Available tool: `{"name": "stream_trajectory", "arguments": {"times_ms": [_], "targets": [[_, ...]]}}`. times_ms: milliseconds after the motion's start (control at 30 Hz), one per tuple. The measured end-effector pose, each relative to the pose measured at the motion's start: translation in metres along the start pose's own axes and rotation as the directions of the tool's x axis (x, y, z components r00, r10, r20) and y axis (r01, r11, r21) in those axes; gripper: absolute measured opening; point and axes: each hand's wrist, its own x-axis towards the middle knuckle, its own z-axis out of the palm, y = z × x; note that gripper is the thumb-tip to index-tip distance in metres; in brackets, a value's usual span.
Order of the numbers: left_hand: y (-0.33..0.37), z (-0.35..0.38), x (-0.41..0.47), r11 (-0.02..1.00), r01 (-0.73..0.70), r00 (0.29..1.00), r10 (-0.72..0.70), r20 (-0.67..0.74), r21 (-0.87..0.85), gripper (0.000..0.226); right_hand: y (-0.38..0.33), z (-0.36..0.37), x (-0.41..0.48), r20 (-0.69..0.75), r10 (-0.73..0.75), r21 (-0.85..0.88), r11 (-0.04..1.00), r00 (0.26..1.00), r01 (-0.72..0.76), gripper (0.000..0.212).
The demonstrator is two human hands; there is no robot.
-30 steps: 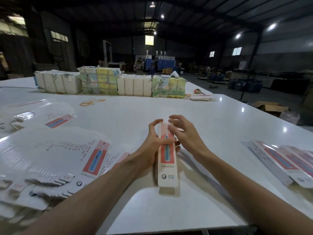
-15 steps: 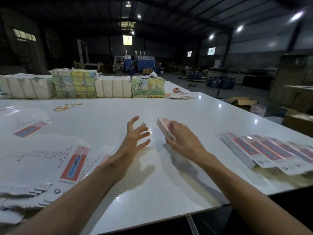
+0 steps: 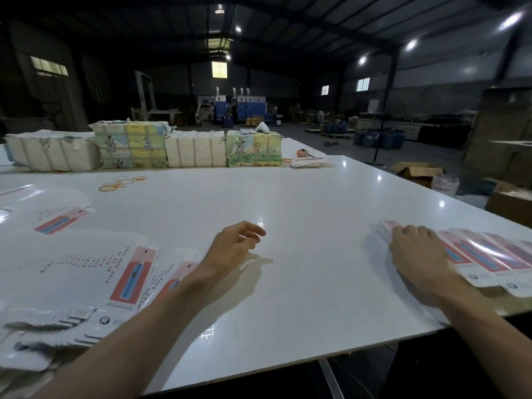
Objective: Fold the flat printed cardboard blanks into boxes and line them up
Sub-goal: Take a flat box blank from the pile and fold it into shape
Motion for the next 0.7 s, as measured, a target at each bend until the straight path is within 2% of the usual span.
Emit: {"name": "stream_trajectory", "arguments": {"times_ms": [67, 133, 267, 367, 433, 500, 567, 633, 700], "targets": [[0.002, -0.001, 0.0, 1.0, 0.001, 1.0, -0.001, -0.001, -0.01, 0.032, -0.013, -0.012, 0.008, -0.018, -0.038, 0.04, 0.998, 0.999, 0.038, 0.046], [0.003, 0.0, -0.001, 1.0, 0.005, 1.0, -0.005, -0.011, 0.001, 0.031, -0.045, -0.029, 0.02, -0.081, -0.125, 0.153, 0.979, 0.989, 0.137, 0.038], [0.008, -0.004, 0.0, 0.998, 0.013, 0.999, -0.01, -0.052, 0.065, 0.029, -0.139, -0.061, 0.036, -0.275, -0.276, 0.416, 0.83, 0.921, 0.372, 0.021], [0.017, -0.018, 0.004, 0.989, 0.079, 0.994, -0.068, -0.089, 0.128, 0.022, -0.192, -0.06, 0.027, -0.331, -0.299, 0.52, 0.734, 0.895, 0.437, 0.02], [0.021, -0.034, 0.007, 0.955, 0.143, 0.986, -0.116, -0.116, 0.261, 0.015, -0.207, -0.046, 0.02, -0.317, -0.321, 0.55, 0.704, 0.893, 0.448, 0.017], [0.024, -0.055, 0.008, 0.863, 0.209, 0.978, -0.18, -0.106, 0.459, 0.011, -0.208, -0.033, 0.021, -0.282, -0.341, 0.615, 0.654, 0.897, 0.442, 0.019], [0.029, -0.075, 0.006, 0.711, 0.267, 0.954, -0.292, -0.071, 0.651, 0.02, -0.205, -0.027, 0.025, -0.285, -0.322, 0.675, 0.601, 0.903, 0.428, 0.019], [0.034, -0.092, -0.001, 0.509, 0.33, 0.908, -0.401, -0.12, 0.795, 0.046, -0.205, -0.024, 0.027, -0.275, -0.313, 0.719, 0.561, 0.909, 0.411, 0.019], [0.039, -0.105, -0.014, 0.296, 0.401, 0.866, -0.431, -0.253, 0.867, 0.071, -0.205, -0.024, 0.027, -0.25, -0.322, 0.765, 0.513, 0.913, 0.39, 0.019]]}}
